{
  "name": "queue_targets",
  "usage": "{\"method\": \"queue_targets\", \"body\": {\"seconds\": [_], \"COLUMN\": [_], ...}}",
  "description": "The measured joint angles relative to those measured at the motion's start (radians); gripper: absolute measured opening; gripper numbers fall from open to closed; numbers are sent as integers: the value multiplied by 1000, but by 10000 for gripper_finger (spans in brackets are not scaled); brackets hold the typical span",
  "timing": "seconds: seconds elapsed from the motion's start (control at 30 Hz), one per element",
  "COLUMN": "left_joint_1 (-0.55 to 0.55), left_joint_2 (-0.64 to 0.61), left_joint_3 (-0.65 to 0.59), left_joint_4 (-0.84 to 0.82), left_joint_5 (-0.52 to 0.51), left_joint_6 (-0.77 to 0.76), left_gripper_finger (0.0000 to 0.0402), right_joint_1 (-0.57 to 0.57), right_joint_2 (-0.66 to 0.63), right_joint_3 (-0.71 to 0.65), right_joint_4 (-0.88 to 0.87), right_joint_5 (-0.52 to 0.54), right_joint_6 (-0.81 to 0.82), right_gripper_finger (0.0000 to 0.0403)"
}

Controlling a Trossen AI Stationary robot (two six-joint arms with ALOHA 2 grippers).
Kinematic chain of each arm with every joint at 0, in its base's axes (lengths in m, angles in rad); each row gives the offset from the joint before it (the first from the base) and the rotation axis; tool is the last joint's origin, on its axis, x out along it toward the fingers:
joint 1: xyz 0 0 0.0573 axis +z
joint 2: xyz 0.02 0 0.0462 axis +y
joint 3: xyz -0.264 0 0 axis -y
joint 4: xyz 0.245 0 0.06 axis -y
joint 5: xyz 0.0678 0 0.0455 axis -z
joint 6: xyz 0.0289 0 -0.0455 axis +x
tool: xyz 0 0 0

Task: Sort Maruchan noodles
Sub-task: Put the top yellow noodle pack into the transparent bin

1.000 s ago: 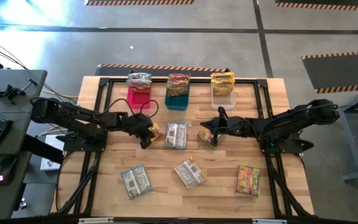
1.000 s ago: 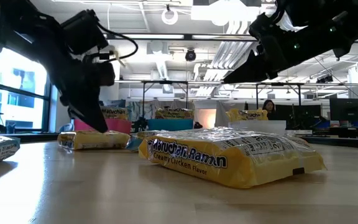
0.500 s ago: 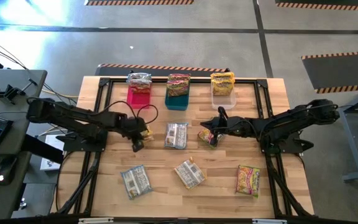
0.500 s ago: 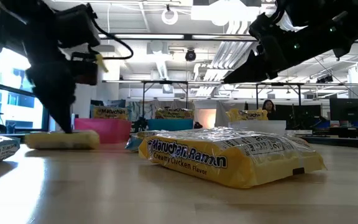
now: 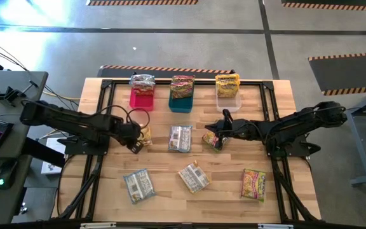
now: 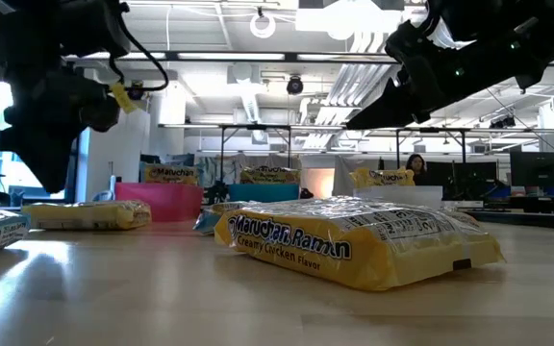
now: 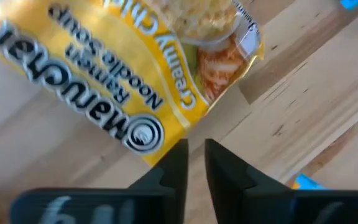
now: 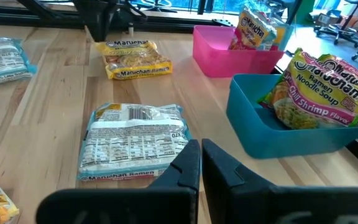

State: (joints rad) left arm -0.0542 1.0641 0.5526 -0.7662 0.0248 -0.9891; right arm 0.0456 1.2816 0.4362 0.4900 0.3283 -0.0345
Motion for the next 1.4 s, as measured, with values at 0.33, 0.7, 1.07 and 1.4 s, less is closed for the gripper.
{"method": "queue_targets", "body": {"seconds": [0.33,0.7,1.07,1.4], "left_joint_1": [-70,-109,-144,-150], "left_joint_2": [34,198,291,224], "left_joint_3": [0,0,6,-2], "left_joint_4": [-31,-35,57,50], "left_joint_5": [-19,-86,-143,-284], "left_joint_6": [-179,-131,-21,123], "left_gripper_finger": [159,188,86,5], "right_joint_1": [0,0,0,0], "right_joint_2": [0,0,0,0], "right_joint_3": [0,0,0,0], "right_joint_4": [0,0,0,1], "right_joint_5": [-11,-11,-11,-10], "right_joint_6": [-18,-18,-18,-18], "right_gripper_finger": [0,0,0,0]}}
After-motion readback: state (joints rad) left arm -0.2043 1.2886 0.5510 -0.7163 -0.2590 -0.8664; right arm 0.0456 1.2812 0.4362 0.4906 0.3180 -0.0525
